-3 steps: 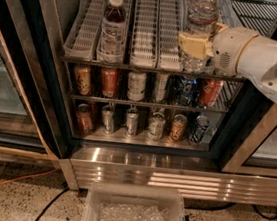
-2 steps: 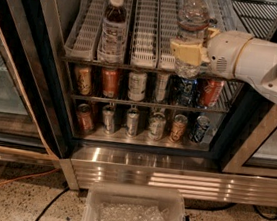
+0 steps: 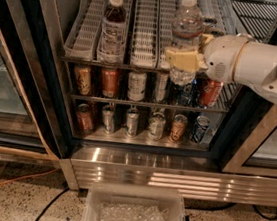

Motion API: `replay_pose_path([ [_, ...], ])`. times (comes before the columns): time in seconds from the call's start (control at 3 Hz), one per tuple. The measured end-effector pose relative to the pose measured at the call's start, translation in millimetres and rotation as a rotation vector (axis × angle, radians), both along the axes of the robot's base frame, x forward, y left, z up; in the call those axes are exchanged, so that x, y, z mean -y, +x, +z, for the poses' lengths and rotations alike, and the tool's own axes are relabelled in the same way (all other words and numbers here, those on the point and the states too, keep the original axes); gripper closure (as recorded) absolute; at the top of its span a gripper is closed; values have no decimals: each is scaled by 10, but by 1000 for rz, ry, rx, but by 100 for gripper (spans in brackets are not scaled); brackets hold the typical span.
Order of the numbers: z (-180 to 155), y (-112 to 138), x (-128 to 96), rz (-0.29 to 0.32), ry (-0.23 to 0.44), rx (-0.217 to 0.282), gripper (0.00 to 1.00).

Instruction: Pick water bottle from top shelf of fridge

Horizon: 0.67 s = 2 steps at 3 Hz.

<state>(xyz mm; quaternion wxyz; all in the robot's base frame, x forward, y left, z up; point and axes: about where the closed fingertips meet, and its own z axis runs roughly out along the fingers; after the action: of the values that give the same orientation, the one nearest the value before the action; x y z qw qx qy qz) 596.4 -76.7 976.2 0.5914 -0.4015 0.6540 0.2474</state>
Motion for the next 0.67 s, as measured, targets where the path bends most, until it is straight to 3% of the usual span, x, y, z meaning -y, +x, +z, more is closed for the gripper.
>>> replay_pose_path([
  [0.67, -348, -954, -582, 374, -73, -110, 100],
])
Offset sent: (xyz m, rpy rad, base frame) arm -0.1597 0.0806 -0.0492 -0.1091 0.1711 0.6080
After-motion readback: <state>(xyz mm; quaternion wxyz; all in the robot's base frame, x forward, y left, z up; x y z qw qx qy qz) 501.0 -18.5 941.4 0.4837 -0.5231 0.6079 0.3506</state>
